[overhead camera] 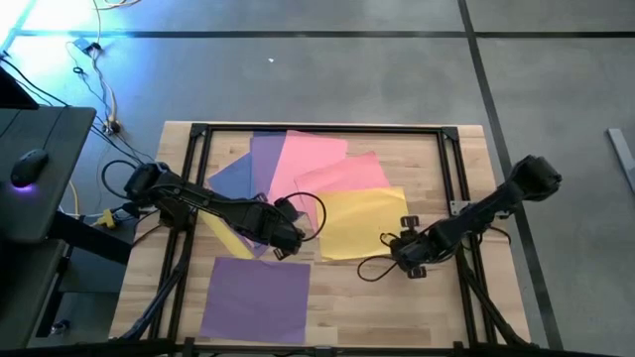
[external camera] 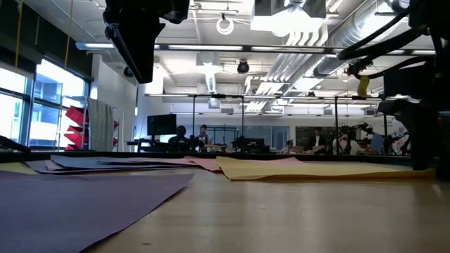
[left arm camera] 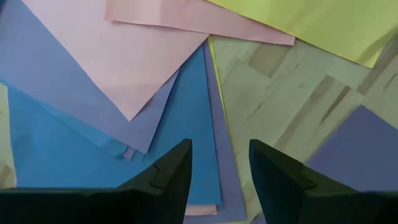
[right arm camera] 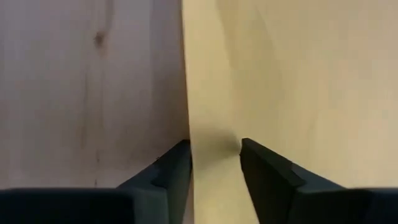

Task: Organize paper
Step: Put the yellow paper on the bottom right of the table

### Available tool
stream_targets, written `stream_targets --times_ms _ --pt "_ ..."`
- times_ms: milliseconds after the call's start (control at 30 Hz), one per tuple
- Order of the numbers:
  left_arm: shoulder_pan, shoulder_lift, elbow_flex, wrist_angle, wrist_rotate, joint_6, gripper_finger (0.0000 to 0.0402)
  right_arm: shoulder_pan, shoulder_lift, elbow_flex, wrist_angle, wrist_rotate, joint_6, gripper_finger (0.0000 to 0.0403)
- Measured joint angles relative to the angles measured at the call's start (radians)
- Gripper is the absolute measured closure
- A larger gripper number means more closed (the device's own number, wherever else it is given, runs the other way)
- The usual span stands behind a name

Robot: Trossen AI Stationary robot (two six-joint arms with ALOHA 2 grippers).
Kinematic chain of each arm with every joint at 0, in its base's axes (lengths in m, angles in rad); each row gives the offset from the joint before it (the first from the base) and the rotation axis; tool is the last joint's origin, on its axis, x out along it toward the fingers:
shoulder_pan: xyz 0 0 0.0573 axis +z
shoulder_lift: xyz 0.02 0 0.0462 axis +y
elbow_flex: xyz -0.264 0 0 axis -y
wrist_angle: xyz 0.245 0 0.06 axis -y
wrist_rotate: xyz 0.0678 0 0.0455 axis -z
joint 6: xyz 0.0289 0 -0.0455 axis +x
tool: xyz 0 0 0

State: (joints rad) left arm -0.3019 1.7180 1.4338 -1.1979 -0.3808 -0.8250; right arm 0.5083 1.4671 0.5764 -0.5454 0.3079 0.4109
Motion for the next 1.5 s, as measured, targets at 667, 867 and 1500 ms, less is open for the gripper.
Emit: stream_targets --times_ms 667,867,1500 --pt "-0.002 0.0 0.001 -0.021 -0.045 0.043 0.0267 0.091 -0.232 0.293 -0.362 -0.174 0.216 0.0403" --pt "-0.009 0.0 0.002 -0.021 -0.075 0.102 0.0267 0.298 -0.138 0.361 -0.271 -0.328 0.332 0.0403" --pt "-0.009 0.0 0.002 -0.024 -0.127 0.182 0.0267 0.577 0.376 0.543 -0.095 -0.445 0.43 0.0403"
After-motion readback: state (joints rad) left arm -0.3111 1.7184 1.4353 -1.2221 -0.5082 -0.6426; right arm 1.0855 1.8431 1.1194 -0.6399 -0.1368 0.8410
